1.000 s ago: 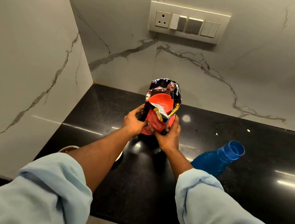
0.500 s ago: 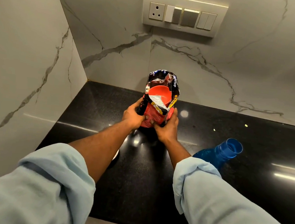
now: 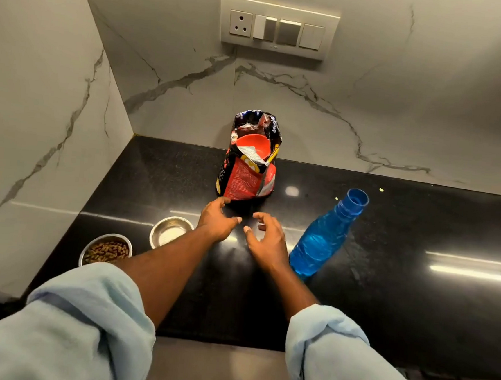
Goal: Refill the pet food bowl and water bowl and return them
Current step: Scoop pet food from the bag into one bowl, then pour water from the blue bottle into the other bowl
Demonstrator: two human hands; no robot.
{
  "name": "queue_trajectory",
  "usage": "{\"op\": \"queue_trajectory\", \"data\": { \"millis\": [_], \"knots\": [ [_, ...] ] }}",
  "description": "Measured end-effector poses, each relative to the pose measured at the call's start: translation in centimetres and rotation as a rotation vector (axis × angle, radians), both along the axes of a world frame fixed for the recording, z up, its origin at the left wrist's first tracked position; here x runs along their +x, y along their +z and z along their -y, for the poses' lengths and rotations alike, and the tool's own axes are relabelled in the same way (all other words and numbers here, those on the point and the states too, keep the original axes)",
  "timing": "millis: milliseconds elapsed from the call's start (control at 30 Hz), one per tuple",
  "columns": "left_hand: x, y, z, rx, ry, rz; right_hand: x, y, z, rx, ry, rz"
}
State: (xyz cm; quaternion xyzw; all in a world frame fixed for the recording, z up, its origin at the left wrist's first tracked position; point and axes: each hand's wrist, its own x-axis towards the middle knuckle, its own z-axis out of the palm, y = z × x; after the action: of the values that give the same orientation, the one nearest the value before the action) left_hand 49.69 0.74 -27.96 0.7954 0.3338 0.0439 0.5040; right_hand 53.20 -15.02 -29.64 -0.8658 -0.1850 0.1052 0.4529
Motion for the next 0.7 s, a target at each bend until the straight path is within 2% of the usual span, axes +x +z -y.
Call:
{"op": "queue_trajectory", "data": {
  "millis": [133, 333, 533, 600, 700],
  "knots": [
    [-1.5, -0.9, 1.5, -0.028, -0.039, -0.009, -3.7, -1.6, 3.5, 0.007, -0.061, -0.025],
    [-2.8, -1.7, 3.5, -0.046, -0.117, -0.062, -6.8, -3.9, 8.7, 0.082, -0.322, -0.06],
    [-2.7, -2.0, 5.6, -0.043, -0.17, -0.085, -5.9, -3.7, 13.5, 0.089, -0.597, -0.009],
    [-2.4, -1.8, 6.4, -0.048, -0.186, -0.085, -4.9, -2.7, 14.7, 0.101, -0.619, -0.002],
    [-1.9, -1.3, 7.1, -0.05, -0.199, -0.073, -3.1, 0.1, 14.7, 0.075, -0.526, -0.005]
  ]
}}
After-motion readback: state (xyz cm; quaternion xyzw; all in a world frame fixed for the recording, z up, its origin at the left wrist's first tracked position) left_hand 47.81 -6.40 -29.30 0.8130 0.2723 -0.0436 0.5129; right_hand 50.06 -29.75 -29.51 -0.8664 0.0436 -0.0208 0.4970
